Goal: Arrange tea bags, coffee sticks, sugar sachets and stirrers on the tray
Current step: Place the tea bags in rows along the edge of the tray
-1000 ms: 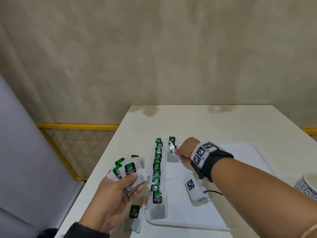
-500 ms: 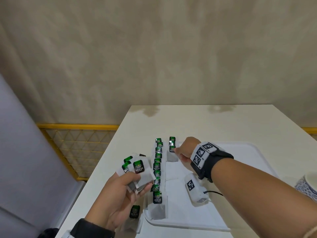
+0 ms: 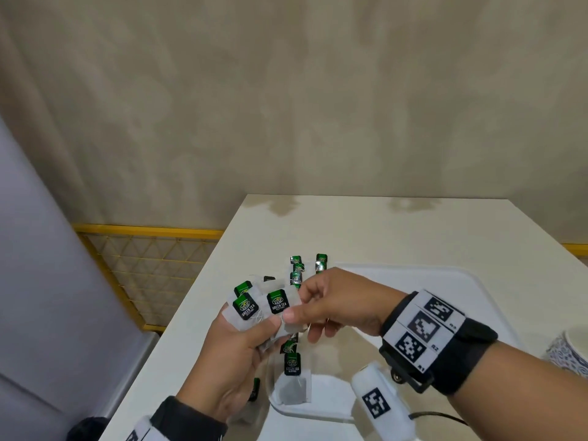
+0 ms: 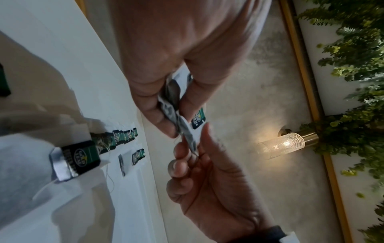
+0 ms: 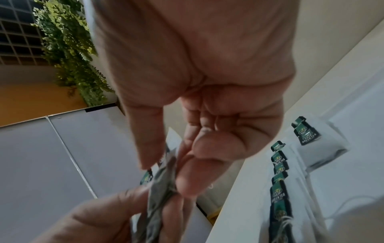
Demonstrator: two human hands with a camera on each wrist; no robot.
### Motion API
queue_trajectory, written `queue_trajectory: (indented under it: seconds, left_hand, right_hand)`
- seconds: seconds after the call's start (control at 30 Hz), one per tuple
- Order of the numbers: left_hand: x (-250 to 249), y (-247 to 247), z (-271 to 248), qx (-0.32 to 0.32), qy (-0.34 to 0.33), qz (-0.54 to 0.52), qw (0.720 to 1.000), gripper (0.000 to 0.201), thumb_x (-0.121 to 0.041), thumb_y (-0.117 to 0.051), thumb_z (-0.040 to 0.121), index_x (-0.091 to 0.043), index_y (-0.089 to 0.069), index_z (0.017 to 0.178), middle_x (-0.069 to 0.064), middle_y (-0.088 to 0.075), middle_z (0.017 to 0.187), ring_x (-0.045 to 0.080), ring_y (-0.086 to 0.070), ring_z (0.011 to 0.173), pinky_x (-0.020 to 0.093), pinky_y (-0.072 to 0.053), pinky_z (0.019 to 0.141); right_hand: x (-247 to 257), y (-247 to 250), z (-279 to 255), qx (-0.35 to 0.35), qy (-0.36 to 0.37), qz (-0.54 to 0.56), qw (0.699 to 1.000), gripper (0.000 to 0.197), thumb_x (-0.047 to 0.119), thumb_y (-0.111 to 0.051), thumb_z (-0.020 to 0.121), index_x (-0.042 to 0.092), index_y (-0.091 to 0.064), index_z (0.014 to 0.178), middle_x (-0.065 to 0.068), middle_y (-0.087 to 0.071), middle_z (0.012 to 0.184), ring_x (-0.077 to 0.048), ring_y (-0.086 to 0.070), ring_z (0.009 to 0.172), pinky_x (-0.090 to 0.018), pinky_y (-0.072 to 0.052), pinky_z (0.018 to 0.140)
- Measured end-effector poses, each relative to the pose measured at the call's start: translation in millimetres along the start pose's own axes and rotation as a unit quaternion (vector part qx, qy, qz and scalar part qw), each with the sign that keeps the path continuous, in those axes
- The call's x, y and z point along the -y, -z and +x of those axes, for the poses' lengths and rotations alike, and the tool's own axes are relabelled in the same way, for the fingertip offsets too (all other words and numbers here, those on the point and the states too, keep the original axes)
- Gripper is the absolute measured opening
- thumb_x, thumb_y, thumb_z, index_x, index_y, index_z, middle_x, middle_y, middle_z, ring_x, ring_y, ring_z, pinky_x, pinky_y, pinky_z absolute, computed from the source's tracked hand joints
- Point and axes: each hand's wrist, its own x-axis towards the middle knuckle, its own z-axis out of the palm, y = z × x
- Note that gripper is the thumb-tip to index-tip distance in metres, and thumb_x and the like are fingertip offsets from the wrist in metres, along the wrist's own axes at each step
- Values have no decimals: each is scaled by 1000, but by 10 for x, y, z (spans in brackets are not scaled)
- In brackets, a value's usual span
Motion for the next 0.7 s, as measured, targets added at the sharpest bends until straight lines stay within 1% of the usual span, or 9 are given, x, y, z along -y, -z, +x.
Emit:
queue_trajectory:
  seconds: [0.07, 0.13, 0.23, 0.27, 0.33, 0.43, 0.53, 0.63, 0.7]
  left_hand:
    - [4, -23, -6, 0, -3, -8, 1000, 40, 13, -53, 84, -8, -62, 117, 17, -73, 106, 32, -71, 95, 32, -60, 69]
    - [11, -36, -4, -13, 1, -17, 1000, 37, 11, -52, 86, -8, -63, 115, 17, -73, 104, 32, -71, 93, 34, -60, 68]
    - [25, -20, 12, -47, 18, -25, 998, 27, 2, -49, 93, -10, -64, 112, 15, -74, 102, 32, -71, 92, 40, -58, 74]
    - [31, -1, 25, -64, 27, -28, 997, 25, 0, -49, 94, -10, -64, 111, 14, -74, 102, 32, -70, 92, 41, -58, 73]
    - [40, 51, 51, -98, 53, -46, 993, 20, 0, -49, 95, -4, -63, 109, 16, -71, 103, 35, -67, 92, 38, -61, 64]
    - [45, 110, 76, -124, 92, -73, 985, 16, 0, -49, 95, 3, -60, 107, 21, -65, 106, 36, -62, 90, 32, -59, 52]
    - [54, 120, 87, -134, 101, -75, 983, 23, 1, -50, 94, 3, -57, 116, 25, -67, 111, 38, -65, 93, 34, -59, 53]
    - [58, 103, 95, -138, 102, -66, 983, 23, 2, -50, 94, 2, -59, 115, 25, -67, 111, 41, -64, 98, 36, -60, 56]
    - [55, 99, 95, -139, 103, -65, 983, 20, 2, -50, 94, 1, -60, 112, 25, -67, 110, 41, -64, 98, 36, -60, 55]
  right_hand:
    - [-45, -8, 6, -15, -1, 2, 1000, 27, 22, -79, 79, 13, -53, 76, 2, -64, 59, -14, -65, 58, -21, -40, 49]
    - [-88, -1, 13, -27, 0, 1, 1000, 28, 19, -76, 82, 14, -53, 68, 3, -60, 53, -12, -63, 54, -20, -37, 48]
    - [-142, 33, 2, -35, -10, -3, 999, 32, 19, -74, 84, 15, -53, 61, 0, -58, 55, -13, -61, 54, -20, -35, 46]
    - [-173, 66, 4, -37, -20, -5, 999, 32, 19, -74, 85, 16, -54, 59, 0, -58, 56, -15, -60, 55, -21, -34, 47]
    - [-257, 158, 34, -52, -57, -15, 997, 34, 20, -72, 86, 19, -56, 56, -4, -59, 59, -20, -57, 60, -23, -33, 48]
    - [-385, 336, 131, -108, -134, -54, 984, 27, 23, -64, 92, 14, -59, 67, -7, -62, 62, -22, -51, 65, -23, -32, 49]
    - [-406, 438, 213, -121, -176, -189, 959, 26, 26, -51, 97, 8, -60, 81, -7, -64, 72, -15, -47, 53, -18, -34, 48]
    - [-394, 463, 328, -123, -200, -242, 942, 29, 28, -47, 98, 9, -59, 81, -7, -63, 78, -11, -42, 46, -17, -34, 48]
    - [-400, 468, 421, -139, -215, -283, 924, 30, 30, -49, 97, 10, -56, 76, -5, -60, 76, -12, -43, 48, -20, -38, 53]
